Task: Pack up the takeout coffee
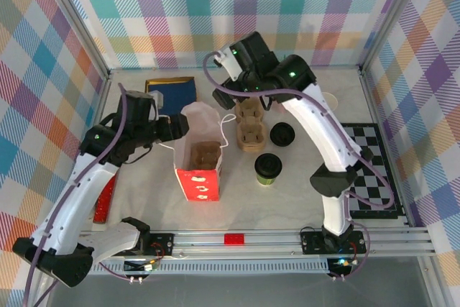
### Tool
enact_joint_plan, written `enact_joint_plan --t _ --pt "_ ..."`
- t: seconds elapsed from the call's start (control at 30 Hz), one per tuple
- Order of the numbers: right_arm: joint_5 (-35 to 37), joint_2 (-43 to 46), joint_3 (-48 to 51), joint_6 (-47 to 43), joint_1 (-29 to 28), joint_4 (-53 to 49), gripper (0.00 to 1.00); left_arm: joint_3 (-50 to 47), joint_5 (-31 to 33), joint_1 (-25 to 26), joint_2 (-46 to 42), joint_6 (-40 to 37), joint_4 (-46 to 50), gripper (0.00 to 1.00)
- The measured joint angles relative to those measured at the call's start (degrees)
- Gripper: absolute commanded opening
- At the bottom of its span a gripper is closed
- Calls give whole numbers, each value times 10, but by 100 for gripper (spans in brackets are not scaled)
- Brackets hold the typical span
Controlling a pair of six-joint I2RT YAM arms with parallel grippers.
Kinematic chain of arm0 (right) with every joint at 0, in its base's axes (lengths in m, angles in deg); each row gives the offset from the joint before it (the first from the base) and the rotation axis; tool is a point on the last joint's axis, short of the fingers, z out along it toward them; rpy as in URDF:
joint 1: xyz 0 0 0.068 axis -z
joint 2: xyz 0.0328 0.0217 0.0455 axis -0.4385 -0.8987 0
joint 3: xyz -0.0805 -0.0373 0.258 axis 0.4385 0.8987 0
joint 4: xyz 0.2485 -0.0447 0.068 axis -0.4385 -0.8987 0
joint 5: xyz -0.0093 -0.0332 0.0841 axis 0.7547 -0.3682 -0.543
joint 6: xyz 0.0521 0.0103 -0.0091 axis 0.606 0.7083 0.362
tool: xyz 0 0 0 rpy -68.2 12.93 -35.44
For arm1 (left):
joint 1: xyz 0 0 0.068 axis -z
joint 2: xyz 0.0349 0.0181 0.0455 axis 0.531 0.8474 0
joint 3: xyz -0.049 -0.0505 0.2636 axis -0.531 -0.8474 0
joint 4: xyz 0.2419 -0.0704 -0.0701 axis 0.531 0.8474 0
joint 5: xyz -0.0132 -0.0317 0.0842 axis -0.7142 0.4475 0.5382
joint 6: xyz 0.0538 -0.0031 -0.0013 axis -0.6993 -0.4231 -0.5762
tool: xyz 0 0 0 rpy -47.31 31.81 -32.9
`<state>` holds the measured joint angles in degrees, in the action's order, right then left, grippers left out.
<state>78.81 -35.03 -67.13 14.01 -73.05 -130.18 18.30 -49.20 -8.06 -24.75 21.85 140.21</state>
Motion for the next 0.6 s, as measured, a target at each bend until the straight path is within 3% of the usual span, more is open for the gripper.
enact_joint_plan --t 0.13,0.23,0.43,0.6 --pt "-34 -51 2 -1 -7 -16 91 -7 8 18 13 -3 1 78" --pt "-44 -79 2 -5 -9 -24 86 -10 16 22 23 -7 2 70" --pt "-39 -96 8 -17 -10 -34 57 -31 32 26 37 -12 1 36" --pt "-44 -96 13 -21 -10 -36 25 -35 34 26 36 -10 -5 24"
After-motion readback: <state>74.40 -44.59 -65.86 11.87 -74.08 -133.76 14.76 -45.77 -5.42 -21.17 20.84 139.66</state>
